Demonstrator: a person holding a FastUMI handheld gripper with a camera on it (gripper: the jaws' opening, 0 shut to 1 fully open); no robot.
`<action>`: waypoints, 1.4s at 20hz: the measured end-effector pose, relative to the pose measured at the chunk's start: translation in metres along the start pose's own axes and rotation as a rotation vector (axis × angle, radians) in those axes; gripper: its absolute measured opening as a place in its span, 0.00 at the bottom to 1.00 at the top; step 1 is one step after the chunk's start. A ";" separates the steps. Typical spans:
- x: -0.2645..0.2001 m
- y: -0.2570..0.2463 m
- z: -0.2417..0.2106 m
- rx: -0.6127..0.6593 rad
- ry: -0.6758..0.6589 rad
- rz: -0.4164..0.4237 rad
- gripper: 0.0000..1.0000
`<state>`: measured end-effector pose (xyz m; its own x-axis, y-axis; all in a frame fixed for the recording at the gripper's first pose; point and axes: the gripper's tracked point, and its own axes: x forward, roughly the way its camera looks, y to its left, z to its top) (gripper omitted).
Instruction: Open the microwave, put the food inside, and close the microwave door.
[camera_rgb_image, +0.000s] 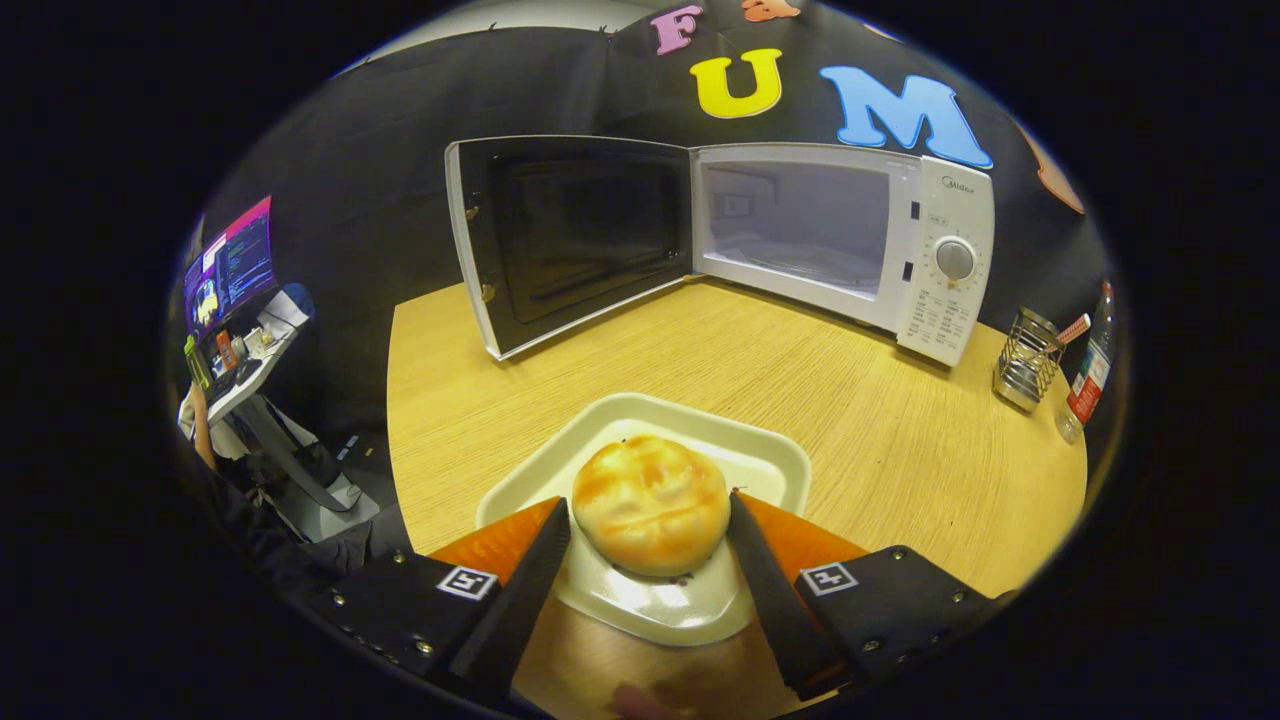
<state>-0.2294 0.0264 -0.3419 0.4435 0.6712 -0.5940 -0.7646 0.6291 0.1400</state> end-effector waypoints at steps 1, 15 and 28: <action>0.000 0.000 0.001 0.010 -0.003 -0.006 0.88; 0.003 0.016 0.116 0.301 -0.296 0.033 0.72; 0.054 -0.052 0.257 0.575 -0.536 -0.108 0.72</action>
<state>-0.0451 0.1312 -0.1776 0.7779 0.6004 -0.1855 -0.4079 0.7070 0.5778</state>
